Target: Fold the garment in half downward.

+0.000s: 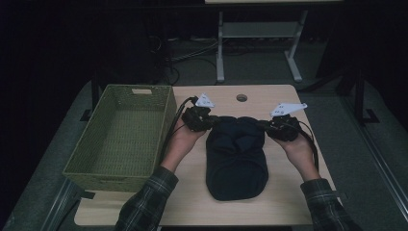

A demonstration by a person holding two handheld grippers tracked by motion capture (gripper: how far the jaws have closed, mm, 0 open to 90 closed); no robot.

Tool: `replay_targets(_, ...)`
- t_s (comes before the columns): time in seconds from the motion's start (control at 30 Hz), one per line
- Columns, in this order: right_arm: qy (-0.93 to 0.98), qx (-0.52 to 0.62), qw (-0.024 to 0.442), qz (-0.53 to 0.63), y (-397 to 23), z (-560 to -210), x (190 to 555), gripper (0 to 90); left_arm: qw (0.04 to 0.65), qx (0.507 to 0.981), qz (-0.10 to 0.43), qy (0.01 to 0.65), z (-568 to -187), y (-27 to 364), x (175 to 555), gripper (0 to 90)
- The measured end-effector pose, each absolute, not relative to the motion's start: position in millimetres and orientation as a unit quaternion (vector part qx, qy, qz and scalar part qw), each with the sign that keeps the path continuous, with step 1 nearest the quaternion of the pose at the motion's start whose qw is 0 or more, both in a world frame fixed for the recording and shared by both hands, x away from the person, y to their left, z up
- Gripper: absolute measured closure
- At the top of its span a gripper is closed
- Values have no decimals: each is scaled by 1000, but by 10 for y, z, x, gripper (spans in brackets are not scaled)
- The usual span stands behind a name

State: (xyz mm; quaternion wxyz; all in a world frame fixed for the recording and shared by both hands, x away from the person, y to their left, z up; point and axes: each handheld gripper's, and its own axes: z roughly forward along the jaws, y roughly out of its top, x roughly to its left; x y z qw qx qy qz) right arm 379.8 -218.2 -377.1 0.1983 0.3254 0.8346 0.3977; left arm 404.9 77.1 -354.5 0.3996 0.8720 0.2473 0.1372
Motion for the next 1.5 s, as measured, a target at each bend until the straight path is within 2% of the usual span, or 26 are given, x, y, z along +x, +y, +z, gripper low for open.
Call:
replay_targets(0.47,839,311,177,410,-2219,-3867,3530,798,405,873,110,247,-3658,842,3762,812)
replay_targets(0.7,843,305,166,410,-2205,-3920,3367,795,396,878,116,242,-3727,836,3618,810)
replay_targets(1.5,854,297,129,408,-2209,-4210,2846,779,388,890,64,231,-4047,878,3212,790)
